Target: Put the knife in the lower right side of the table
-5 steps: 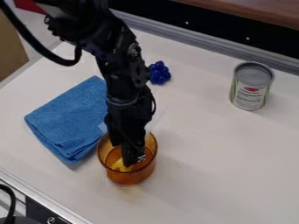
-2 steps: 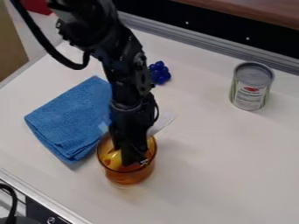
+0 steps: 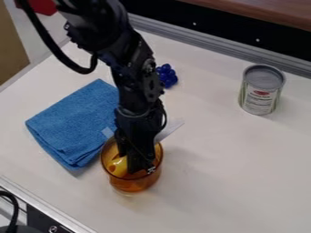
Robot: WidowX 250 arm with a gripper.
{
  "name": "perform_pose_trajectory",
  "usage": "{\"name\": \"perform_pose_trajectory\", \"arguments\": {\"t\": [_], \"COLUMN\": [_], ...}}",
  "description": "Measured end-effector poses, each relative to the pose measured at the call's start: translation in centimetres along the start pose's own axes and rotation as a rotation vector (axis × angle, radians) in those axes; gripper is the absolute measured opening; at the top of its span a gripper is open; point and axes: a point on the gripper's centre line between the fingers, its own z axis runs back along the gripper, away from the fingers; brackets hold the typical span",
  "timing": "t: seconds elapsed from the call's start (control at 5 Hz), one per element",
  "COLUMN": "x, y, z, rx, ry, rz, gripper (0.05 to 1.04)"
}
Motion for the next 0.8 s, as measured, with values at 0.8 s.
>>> {"name": "perform_pose_trajectory", "arguments": {"t": [0.8], "x": [2.2], "y": [1.9], "z": [8.1], "rx": [-0.106], "ry": [-0.133], "rz": [0.295], "gripper": [0.349]}}
